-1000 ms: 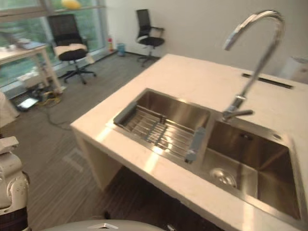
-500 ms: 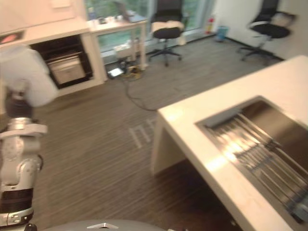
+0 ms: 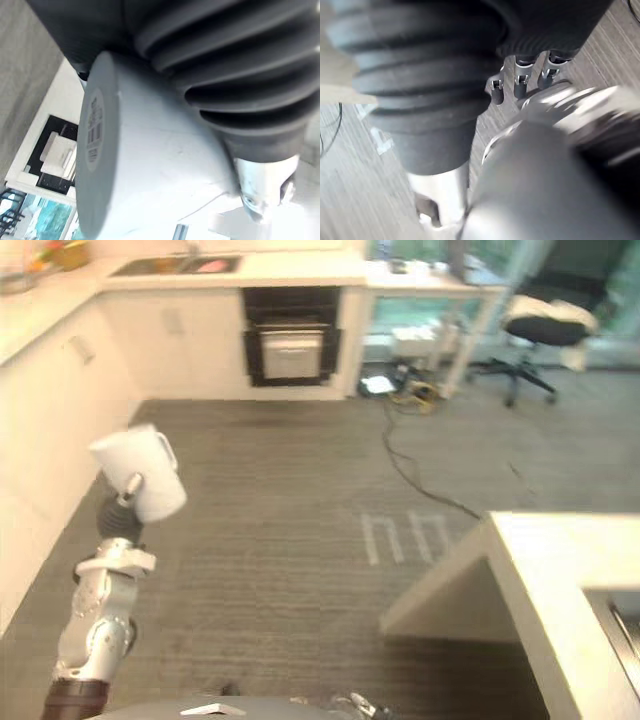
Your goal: Walk over to the sink, pick up the cup, carry it to the dishwasher, place the cup inside the dishwasher, then close the dishwasher door
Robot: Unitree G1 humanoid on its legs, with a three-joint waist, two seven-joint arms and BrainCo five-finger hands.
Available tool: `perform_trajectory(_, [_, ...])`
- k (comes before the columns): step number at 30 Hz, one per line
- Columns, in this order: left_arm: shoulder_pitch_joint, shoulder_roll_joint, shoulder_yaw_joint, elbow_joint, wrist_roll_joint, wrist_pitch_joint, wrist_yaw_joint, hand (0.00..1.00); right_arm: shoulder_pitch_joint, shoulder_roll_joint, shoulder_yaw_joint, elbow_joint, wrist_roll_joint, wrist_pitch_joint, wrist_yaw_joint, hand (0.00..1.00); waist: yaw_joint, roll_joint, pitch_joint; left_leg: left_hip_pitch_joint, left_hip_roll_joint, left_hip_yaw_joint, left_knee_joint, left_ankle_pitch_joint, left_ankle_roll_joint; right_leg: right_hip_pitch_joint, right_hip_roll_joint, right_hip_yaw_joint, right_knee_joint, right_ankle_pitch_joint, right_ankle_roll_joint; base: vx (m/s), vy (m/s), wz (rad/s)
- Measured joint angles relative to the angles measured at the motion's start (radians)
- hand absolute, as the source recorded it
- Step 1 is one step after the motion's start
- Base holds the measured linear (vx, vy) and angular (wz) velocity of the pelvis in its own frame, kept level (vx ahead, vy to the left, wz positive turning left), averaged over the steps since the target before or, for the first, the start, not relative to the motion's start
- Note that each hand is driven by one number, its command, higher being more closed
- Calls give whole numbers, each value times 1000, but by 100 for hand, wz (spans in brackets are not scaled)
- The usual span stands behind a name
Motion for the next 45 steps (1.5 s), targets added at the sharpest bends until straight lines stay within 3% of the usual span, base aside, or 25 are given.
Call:
perform_trajectory(1, [4, -1, -16, 0, 2, -1, -8, 100, 0, 9, 10, 3, 0, -3, -2, 0, 6, -31, 16, -3, -19, -42, -1, 10, -3, 23, 22, 79, -31, -14, 22, -12, -81, 196])
perform_trajectory(2, [10, 1, -16, 0, 3, -1, -13, 100, 2, 13, 22, 3, -2, -7, -3, 0, 11, -50, 24, 7, -27, -38, -3, 11, -5, 38, 21, 89, -48, -3, 41, -22, -119, 127])
perform_trajectory(3, [28, -1, -15, -1, 4, -2, -13, 100, 7, 13, 65, 1, -5, -19, -4, 0, 20, -68, 25, 25, -31, -12, -7, 15, -10, 70, 1, 66, -58, -15, 121, -1, -121, 68])
perform_trajectory(4, [43, -1, -15, -8, 4, -4, -12, 100, 8, 13, 108, -6, -6, -24, -3, 0, 29, -83, 10, 36, -27, 27, -12, 20, -18, 87, -13, 40, -74, -29, 157, 15, -142, 49])
perform_trajectory(5, [50, -12, -21, -18, 4, -5, -5, 100, -2, -3, 154, -25, -12, -22, -2, 0, 35, -82, 1, 39, -13, 65, -22, 33, -26, 89, -10, 30, -78, -30, 169, 23, -94, 20])
perform_trajectory(7, [49, -44, -28, -46, 4, -6, 8, 100, -25, -28, 197, -47, -25, -14, -2, 0, 35, -55, -16, 42, -2, 86, -66, 62, -29, 88, -2, 20, -98, -13, 180, 16, -58, 10])
perform_trajectory(9, [46, -67, -41, -76, 16, -11, 8, 100, -63, -37, 222, -57, -21, 20, -1, 0, 34, -48, -23, 44, 0, 85, -66, 70, -30, 110, 3, 15, -138, 4, 184, 35, -16, 6])
perform_trajectory(16, [45, -55, -37, 23, 43, -24, 32, 100, -119, 8, 285, -77, 72, 90, 10, 0, 39, -100, -37, 52, 4, 81, -68, 68, -33, 142, 11, 8, -176, 10, 182, 18, -8, 2])
perform_trajectory(17, [47, -59, -46, 107, 60, -62, 72, 100, -166, 73, 252, 21, 85, 2, 19, 0, 36, -100, -26, 92, 14, 103, -68, 47, -51, 201, 15, 9, -236, 32, 183, 0, 0, 0])
perform_trajectory(25, [46, -57, -21, 106, 57, -56, 62, 100, -147, 73, 226, 14, 85, 1, 32, 0, 22, -93, -38, 94, 13, 109, -68, 42, -50, 200, 15, 13, -243, 32, 182, 0, 0, -1])
perform_trajectory(30, [24, -48, 2, 86, 56, -10, 25, 100, -125, 78, 115, 2, 136, 14, 44, 0, 14, -83, -45, 98, 7, 117, -67, 32, -49, 200, 15, 21, -248, 33, 181, 1, 0, -6])
perform_trajectory(32, [22, -35, 25, 20, 48, 10, 25, 100, -120, 76, 49, 3, 187, 48, 62, 0, 17, -74, -61, 105, 13, 149, -67, 26, -51, 184, 18, 48, -246, 49, 180, 12, -3, -48])
perform_trajectory(36, [-10, -37, 51, -57, 49, 13, 16, 100, -95, 72, -6, -4, 216, 37, 86, 0, 2, -65, -77, 107, 17, 171, -67, 18, -45, 167, 10, 64, -227, 52, 182, -4, -5, -24])
perform_trajectory(39, [-31, -40, 32, -61, 61, 12, 6, 100, -77, 68, -29, -33, 269, 14, 81, 0, 0, -50, -78, 111, 17, 170, -68, -8, -38, 112, 5, 24, -73, 25, 193, -73, -7, 8])
perform_trajectory(40, [-46, -39, 15, -58, 65, 12, 7, 100, -64, 69, -47, -39, 298, -2, 76, 0, -8, -57, -73, 116, -1, 169, -67, -25, -29, 52, -17, -1, 63, 12, 192, -14, 63, 36])
perform_trajectory(41, [-78, -37, 11, -45, 80, 9, 16, 100, -64, 73, -56, -39, 317, -13, 66, 0, -14, -88, -58, 110, -39, 176, 64, -85, 23, -15, -80, -6, 241, -14, 186, 32, 70, 38])
perform_trajectory(42, [-91, -43, 9, -35, 80, 9, 28, 100, -61, 63, -66, -48, 323, -25, 63, 0, -16, -77, -43, 97, -38, 172, 141, -136, 23, -53, -91, -22, 354, -7, 174, 46, 84, 36])
perform_trajectory(43, [-94, -41, 12, -5, 79, 9, 43, 100, -48, 48, -72, -80, 324, -38, 46, 0, -26, -80, -36, 96, -46, 163, 192, -180, 21, -132, -131, -34, 539, 58, 74, -12, 83, 33])
perform_trajectory(44, [-91, -40, 12, 5, 77, 9, 50, 100, -33, 45, -72, -88, 324, -44, 44, 0, -32, -71, -31, 103, -48, 157, 202, -188, 30, -158, -139, -32, 599, 112, 36, -13, 161, 39])
perform_trajectory(45, [-78, -37, 34, 11, 77, 6, 59, 100, -9, 59, -75, -118, 328, -65, 50, 0, -41, -60, -22, 123, -32, 144, 198, -191, 47, -229, -109, -9, 694, 141, 66, 8, 147, 25])
